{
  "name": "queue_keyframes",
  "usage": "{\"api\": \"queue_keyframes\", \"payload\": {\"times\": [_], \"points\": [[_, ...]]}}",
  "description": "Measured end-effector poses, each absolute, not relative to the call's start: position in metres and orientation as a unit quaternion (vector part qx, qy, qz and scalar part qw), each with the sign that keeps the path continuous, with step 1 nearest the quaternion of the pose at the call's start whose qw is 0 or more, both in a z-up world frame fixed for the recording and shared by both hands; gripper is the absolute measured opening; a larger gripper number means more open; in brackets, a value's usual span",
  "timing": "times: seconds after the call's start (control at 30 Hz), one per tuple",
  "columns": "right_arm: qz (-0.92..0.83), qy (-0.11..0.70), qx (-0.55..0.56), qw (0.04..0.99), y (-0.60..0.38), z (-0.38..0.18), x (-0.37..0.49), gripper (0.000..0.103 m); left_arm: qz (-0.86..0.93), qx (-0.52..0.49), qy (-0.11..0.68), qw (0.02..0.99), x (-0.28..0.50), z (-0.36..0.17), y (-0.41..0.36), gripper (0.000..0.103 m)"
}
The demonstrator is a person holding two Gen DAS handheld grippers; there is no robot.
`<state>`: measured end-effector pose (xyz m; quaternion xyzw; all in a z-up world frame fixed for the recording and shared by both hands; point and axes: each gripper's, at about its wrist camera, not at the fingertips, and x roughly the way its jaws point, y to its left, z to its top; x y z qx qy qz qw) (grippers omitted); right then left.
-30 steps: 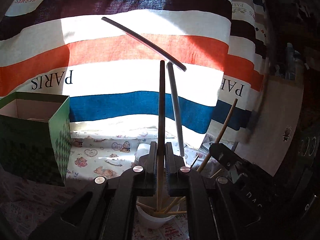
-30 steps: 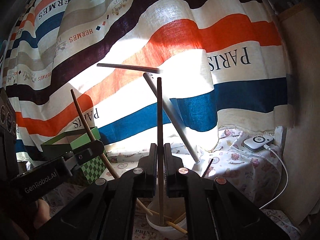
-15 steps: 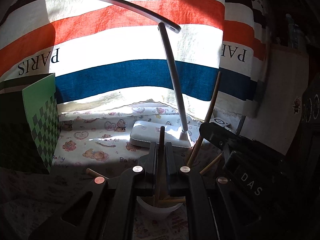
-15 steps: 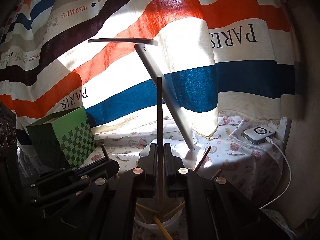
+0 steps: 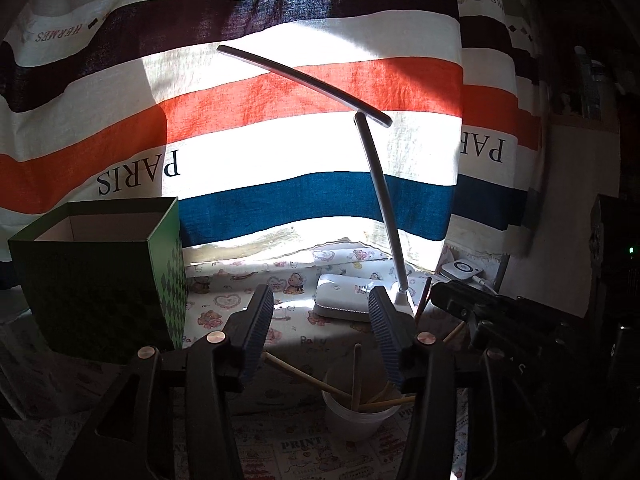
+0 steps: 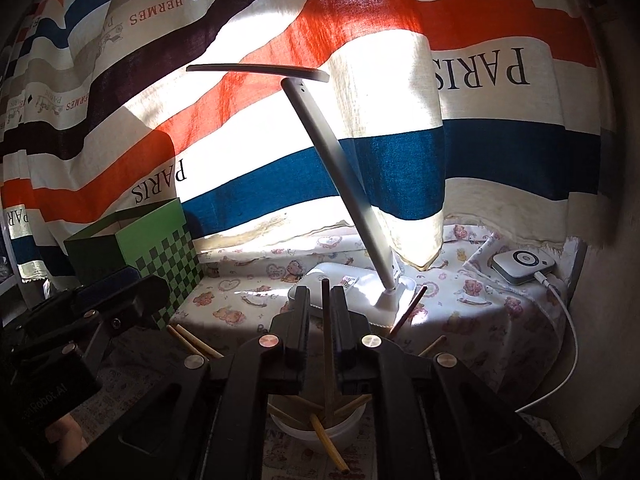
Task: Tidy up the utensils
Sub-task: 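Withdraw both tools from the cup back over the remaining chopsticks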
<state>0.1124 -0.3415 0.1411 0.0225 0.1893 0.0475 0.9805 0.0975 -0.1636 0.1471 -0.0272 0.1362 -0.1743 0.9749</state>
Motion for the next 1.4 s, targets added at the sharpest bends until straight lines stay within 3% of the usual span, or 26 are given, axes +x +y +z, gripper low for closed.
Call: {"api": "queue_keyframes", "payload": {"times": [0.17,0.23,0.3,0.43,0.5,0.87,1.1,1.4], "points": [[0.055,0.169,0.028,0.984,-0.338,0.155,0.083,0.029,-0.15,-0.035,0.105,0.982,0.069,0.163,-0.132,0.069],[0.061,0.152,0.027,0.986,-0.334,0.162,0.067,0.048,-0.137,-0.031,0.094,0.986,0.056,0.166,-0.121,0.072],[0.063,0.128,0.026,0.989,-0.329,0.17,0.049,0.062,-0.126,-0.023,0.081,0.989,0.042,0.168,-0.11,0.081],[0.077,0.093,0.036,0.992,-0.318,0.179,0.017,0.082,-0.099,-0.01,0.058,0.993,0.015,0.167,-0.089,0.099],[0.083,0.085,0.046,0.992,-0.313,0.18,0.004,0.086,-0.085,-0.002,0.057,0.995,0.002,0.163,-0.079,0.103],[0.081,0.096,0.025,0.992,-0.29,0.141,-0.035,0.09,-0.04,-0.018,0.073,0.996,-0.037,0.096,-0.044,0.103],[0.074,0.16,0.064,0.982,-0.288,0.091,-0.012,0.091,-0.026,-0.055,0.105,0.993,-0.036,0.055,-0.031,0.103],[0.05,0.255,0.065,0.963,-0.288,0.038,0.021,0.091,-0.026,-0.105,0.201,0.974,-0.009,0.012,-0.028,0.103]]}}
